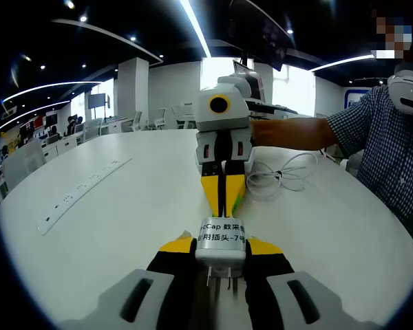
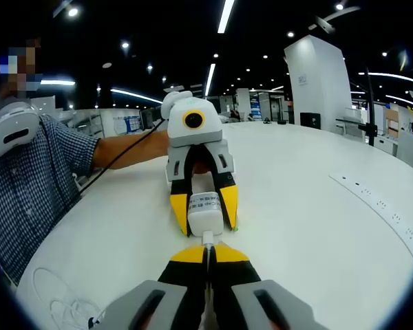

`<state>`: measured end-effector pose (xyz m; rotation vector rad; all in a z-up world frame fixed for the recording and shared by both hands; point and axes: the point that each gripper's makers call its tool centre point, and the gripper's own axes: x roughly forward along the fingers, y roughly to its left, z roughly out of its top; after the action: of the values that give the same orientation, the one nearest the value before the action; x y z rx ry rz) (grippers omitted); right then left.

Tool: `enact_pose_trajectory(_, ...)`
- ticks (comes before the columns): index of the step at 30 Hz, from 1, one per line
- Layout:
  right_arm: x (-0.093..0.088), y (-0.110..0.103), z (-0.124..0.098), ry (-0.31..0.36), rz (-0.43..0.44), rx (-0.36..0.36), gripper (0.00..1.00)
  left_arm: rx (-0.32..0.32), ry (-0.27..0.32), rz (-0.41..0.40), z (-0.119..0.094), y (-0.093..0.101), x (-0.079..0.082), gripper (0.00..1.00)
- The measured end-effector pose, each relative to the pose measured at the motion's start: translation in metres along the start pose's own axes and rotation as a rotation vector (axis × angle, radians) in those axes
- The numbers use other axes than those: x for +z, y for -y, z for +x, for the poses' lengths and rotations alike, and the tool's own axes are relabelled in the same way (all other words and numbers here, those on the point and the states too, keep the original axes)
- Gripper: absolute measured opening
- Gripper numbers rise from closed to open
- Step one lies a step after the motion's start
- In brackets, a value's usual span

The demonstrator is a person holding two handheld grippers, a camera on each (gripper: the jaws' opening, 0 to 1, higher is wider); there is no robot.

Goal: Plug the desk Type‑C cable into the charger adapter.

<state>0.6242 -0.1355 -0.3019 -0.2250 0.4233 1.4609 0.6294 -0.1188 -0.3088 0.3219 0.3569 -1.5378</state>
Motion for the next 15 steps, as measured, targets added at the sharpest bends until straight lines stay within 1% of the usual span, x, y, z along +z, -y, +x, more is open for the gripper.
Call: enact_pose_trajectory(15,-0.0036,-0.0022,0.0014,-0.004,-0.023,-0.007,0.05,0.005,0.006,-0.001,0.0001,-0.0024,0.0016,0.27)
